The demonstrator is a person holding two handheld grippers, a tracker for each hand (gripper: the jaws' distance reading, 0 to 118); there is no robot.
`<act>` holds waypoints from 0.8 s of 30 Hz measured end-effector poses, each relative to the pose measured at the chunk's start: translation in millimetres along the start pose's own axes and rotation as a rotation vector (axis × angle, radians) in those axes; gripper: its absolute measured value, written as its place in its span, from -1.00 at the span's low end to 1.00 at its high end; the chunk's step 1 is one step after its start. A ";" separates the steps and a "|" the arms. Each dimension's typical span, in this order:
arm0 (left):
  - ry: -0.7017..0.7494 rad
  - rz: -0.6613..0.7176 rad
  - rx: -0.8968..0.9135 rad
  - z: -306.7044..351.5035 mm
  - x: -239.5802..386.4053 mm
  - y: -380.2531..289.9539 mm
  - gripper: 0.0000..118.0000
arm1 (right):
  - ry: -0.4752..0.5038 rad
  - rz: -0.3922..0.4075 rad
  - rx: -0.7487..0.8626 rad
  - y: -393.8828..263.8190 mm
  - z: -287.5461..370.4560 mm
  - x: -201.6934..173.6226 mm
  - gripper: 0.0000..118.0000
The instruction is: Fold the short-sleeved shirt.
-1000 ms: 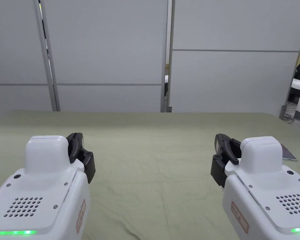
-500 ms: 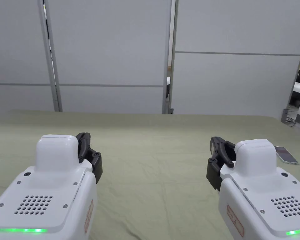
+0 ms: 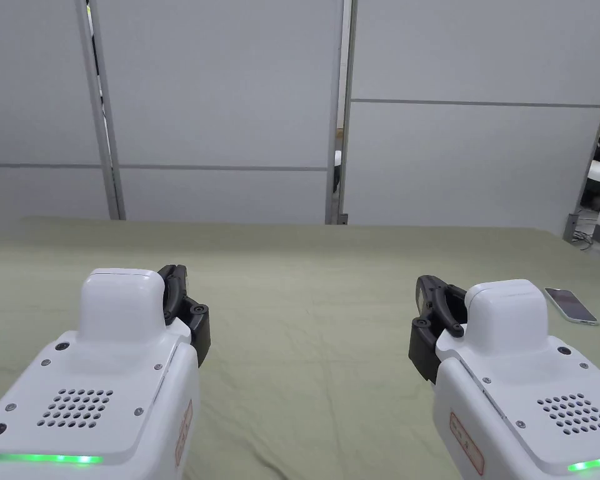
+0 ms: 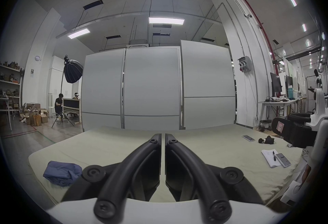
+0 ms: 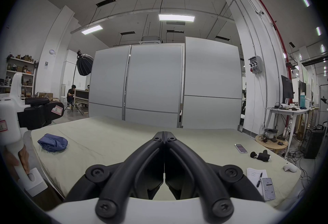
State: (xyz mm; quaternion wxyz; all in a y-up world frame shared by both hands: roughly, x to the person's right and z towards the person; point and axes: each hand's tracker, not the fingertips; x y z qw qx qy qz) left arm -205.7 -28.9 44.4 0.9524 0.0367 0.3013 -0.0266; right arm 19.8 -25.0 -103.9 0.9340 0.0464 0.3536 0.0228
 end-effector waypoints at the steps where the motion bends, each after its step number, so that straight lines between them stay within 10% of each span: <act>1: 0.000 0.001 0.000 0.2 -0.2 -0.1 -0.94 | 0.000 -0.001 -0.001 -0.2 0.0 0.1 -0.97; 24: -0.002 -0.022 -0.001 3.1 4.4 -4.0 -0.92 | 0.009 -0.013 -0.019 -4.8 1.6 0.6 -0.95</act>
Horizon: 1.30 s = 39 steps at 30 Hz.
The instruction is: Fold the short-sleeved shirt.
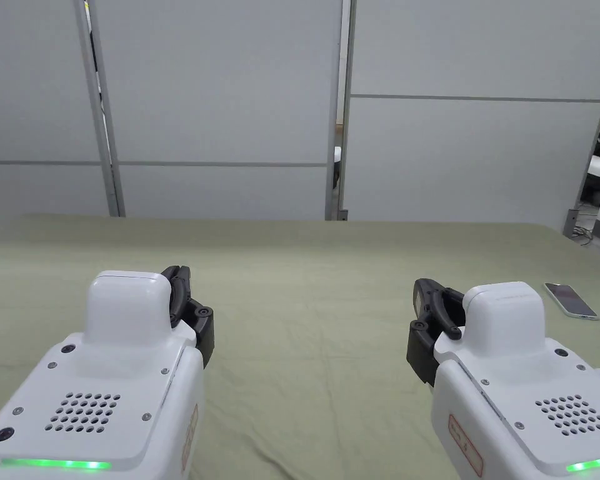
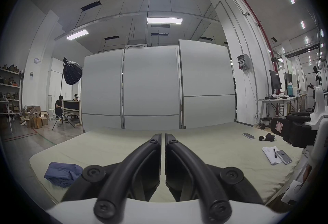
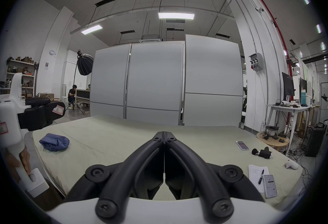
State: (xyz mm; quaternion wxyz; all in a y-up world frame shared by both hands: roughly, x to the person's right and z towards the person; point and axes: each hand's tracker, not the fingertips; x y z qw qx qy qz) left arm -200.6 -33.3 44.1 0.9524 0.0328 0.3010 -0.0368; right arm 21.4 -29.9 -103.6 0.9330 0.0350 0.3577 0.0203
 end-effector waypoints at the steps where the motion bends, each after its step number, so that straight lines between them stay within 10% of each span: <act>1: 0.005 -0.005 0.003 0.2 0.0 -0.7 -0.82 | -0.005 0.004 -0.003 -0.1 -0.5 -0.1 -0.85; 2: 0.005 -0.009 0.004 0.5 -0.2 -1.1 -0.53 | -0.006 0.006 -0.006 -0.1 -1.1 0.0 -0.57; 4: -0.003 -0.013 0.001 0.2 -0.7 -1.7 0.94 | -0.011 0.004 -0.006 -0.3 -1.3 0.1 0.73; 5: -0.016 -0.009 -0.027 -1.5 -1.6 -2.9 1.00 | -0.012 0.001 -0.007 -0.6 -1.9 0.4 1.00; 39: -0.006 0.034 -0.019 -2.1 -11.2 -7.0 1.00 | -0.026 -0.033 0.006 -4.7 7.4 21.2 1.00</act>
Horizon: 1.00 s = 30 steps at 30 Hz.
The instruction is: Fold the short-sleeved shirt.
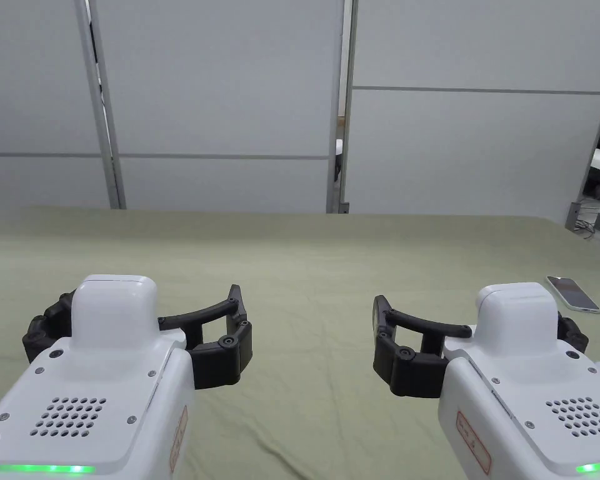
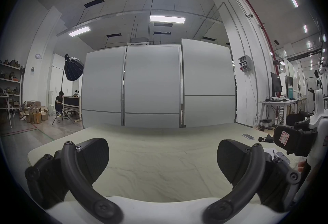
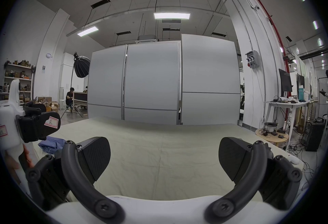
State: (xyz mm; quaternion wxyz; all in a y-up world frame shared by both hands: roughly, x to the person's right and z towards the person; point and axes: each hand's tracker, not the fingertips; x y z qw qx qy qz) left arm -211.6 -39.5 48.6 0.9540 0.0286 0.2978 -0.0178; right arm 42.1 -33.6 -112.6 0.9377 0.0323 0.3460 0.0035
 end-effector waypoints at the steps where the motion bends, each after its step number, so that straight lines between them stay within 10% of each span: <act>1: 0.001 -0.001 -0.001 -1.3 -0.6 -0.4 1.00 | 0.000 0.000 -0.002 -1.2 -1.5 -3.8 1.00; 19: -0.014 0.000 -0.085 -36.1 4.8 -31.6 1.00 | 0.002 -0.001 -0.097 -31.4 -41.8 -1.4 1.00; 30: -0.028 -0.026 -0.512 -179.3 -2.0 -140.3 1.00 | 0.046 0.019 -0.456 -134.2 -196.6 -5.7 1.00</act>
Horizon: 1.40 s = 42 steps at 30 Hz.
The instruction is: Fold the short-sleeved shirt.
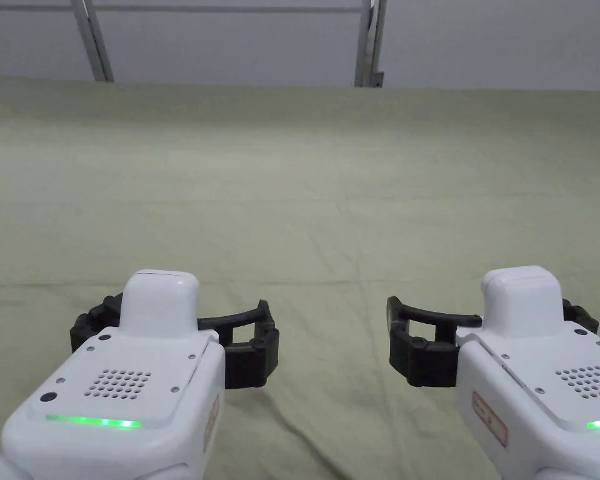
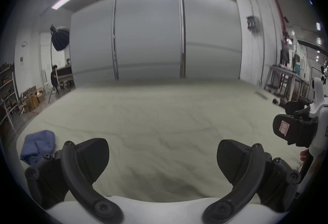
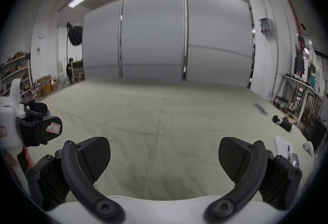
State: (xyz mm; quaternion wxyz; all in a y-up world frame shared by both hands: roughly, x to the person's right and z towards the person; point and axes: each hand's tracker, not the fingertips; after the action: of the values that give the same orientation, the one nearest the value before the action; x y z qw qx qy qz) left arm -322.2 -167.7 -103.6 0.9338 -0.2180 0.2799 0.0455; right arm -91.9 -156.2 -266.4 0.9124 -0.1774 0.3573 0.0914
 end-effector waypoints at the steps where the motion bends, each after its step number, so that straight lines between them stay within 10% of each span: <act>1: 0.002 0.001 -0.058 -22.5 -2.0 -2.7 1.00 | 0.010 0.005 -0.049 -3.6 -21.3 0.9 1.00; 10: 0.010 0.057 -0.507 -171.6 -15.2 -32.6 1.00 | -0.063 -0.055 -0.581 -39.0 -178.8 2.8 1.00; 42: 0.015 0.045 -0.432 -154.6 -10.4 -31.7 1.00 | -0.043 -0.042 -0.487 -35.9 -164.1 -3.1 1.00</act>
State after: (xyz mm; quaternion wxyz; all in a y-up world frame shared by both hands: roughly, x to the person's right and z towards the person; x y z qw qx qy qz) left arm -402.1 -262.7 -201.6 0.8621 -0.4072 0.2753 0.1236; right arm -185.3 -253.2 -366.9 0.8518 -0.3976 0.3015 0.1596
